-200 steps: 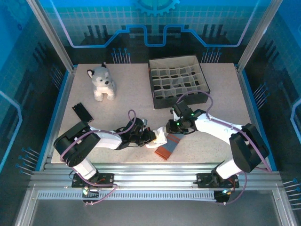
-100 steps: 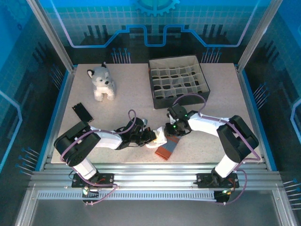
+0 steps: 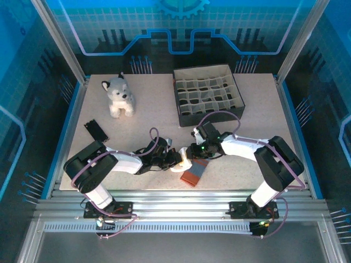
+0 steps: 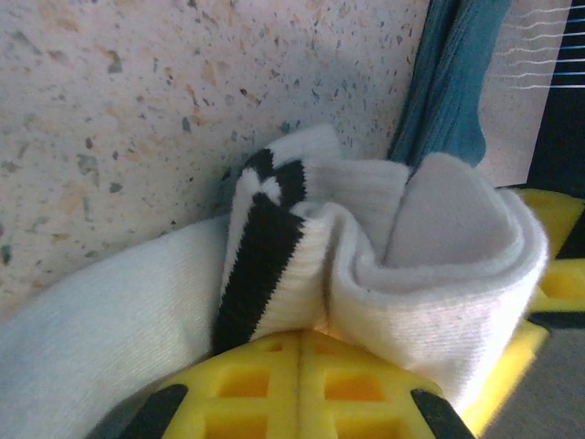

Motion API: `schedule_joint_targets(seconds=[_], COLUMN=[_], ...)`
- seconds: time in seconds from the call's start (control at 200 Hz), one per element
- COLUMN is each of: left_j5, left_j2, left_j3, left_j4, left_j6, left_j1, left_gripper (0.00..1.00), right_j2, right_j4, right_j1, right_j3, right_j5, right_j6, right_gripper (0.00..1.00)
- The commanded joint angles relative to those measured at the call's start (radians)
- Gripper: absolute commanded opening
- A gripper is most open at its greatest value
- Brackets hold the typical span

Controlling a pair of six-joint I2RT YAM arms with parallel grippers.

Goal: Roll the socks

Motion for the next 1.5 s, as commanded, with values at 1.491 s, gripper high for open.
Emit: schedule_joint_targets(seconds=[1.491], left_j5=[-0.024], left_j2=[-0.346], left_j3=[-0.145], left_j4=[-0.241], left_j6=[0.035], left_j1=[0.034], left_gripper=[0.21], right_j2=[0.221], right_j4=[-0.441], right_j1=[0.146], right_j3=[0.301], right_j5=[0.164], right_j6=[-0.063], right_gripper=[0.28])
